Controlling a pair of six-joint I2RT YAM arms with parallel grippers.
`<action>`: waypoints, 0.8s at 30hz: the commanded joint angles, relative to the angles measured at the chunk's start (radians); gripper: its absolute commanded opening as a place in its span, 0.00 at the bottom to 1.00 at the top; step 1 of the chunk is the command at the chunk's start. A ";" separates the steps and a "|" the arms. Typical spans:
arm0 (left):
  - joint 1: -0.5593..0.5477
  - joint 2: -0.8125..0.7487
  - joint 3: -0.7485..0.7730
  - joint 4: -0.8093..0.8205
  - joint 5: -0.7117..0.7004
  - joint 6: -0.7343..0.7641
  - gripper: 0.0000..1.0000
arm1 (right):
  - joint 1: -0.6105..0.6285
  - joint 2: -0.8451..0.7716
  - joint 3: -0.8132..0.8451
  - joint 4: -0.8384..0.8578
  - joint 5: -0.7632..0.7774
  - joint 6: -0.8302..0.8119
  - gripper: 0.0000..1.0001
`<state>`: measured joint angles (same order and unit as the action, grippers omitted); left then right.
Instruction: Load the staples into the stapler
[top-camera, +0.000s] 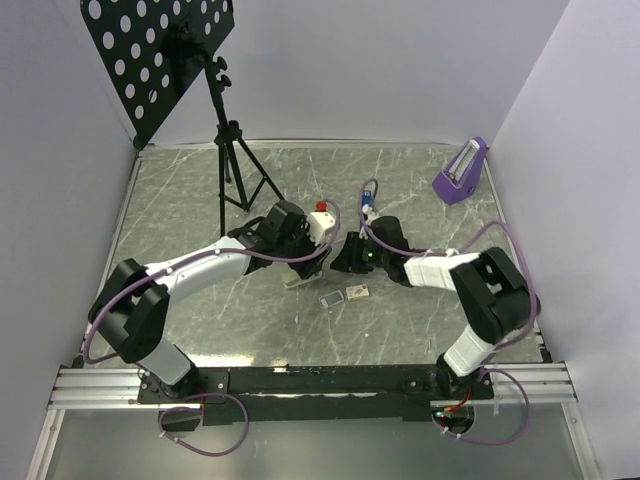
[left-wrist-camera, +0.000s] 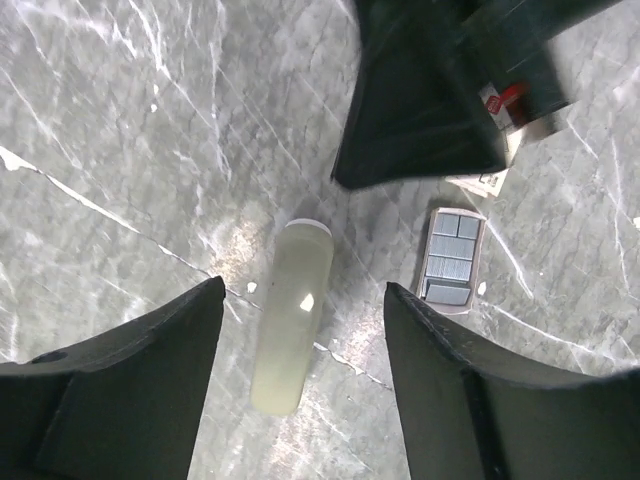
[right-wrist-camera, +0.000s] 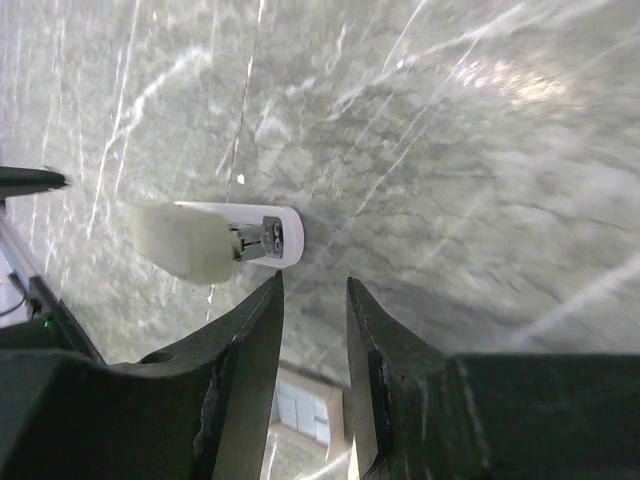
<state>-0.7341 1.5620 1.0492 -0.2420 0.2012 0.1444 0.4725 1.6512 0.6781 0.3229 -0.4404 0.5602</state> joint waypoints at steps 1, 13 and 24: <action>0.006 0.009 -0.003 0.014 -0.020 -0.040 0.68 | -0.008 -0.152 -0.023 -0.093 0.141 -0.046 0.40; 0.002 0.133 0.095 -0.074 -0.048 -0.011 0.63 | -0.012 -0.278 -0.071 -0.136 0.235 -0.059 0.40; -0.004 0.202 0.141 -0.102 -0.057 0.018 0.50 | -0.020 -0.254 -0.074 -0.113 0.207 -0.049 0.40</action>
<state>-0.7326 1.7424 1.1385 -0.3283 0.1577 0.1410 0.4618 1.3952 0.6140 0.1787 -0.2291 0.5148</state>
